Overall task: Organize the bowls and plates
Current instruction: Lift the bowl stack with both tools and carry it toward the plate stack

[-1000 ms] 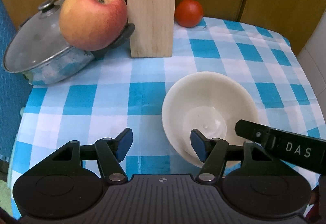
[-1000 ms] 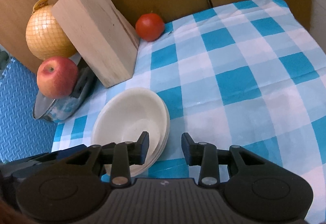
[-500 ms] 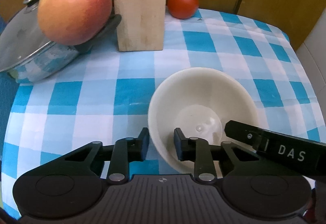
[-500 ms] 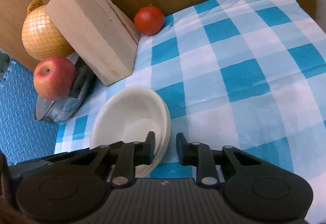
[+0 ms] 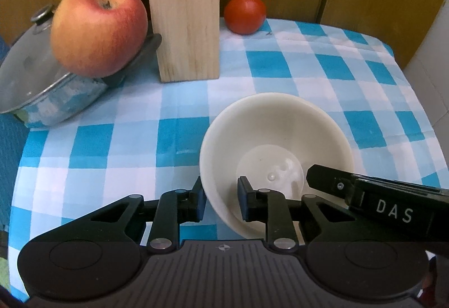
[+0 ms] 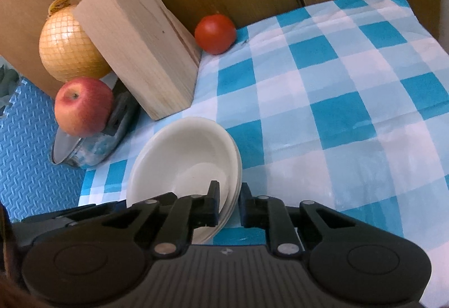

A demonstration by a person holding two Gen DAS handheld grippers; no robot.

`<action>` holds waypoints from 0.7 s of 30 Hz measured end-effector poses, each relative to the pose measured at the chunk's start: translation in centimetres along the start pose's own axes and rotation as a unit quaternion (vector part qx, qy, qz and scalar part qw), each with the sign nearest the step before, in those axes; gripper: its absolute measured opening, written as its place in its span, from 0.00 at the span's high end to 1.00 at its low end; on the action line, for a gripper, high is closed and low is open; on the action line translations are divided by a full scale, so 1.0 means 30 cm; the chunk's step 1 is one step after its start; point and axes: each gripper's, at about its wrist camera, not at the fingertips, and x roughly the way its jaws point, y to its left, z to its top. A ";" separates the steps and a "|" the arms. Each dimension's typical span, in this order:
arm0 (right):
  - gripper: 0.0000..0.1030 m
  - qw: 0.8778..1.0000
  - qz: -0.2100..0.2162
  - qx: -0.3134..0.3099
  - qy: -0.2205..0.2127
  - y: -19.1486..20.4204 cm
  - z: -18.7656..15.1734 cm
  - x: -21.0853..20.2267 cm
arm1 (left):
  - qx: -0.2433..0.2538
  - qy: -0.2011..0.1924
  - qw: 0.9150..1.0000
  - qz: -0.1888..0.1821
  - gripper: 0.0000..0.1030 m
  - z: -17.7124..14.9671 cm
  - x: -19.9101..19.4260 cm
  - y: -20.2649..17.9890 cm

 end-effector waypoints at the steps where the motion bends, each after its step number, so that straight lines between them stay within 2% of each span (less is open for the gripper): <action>1: 0.85 1.000 0.001 0.000 -0.001 0.001 0.001 -0.005 | 0.000 -0.002 1.000 -0.001 0.70 0.001 -0.004 0.001; 21: 0.85 0.999 0.020 -0.023 -0.022 0.066 -0.024 -0.121 | 0.005 -0.045 0.999 0.004 0.63 -0.027 -0.144 -0.002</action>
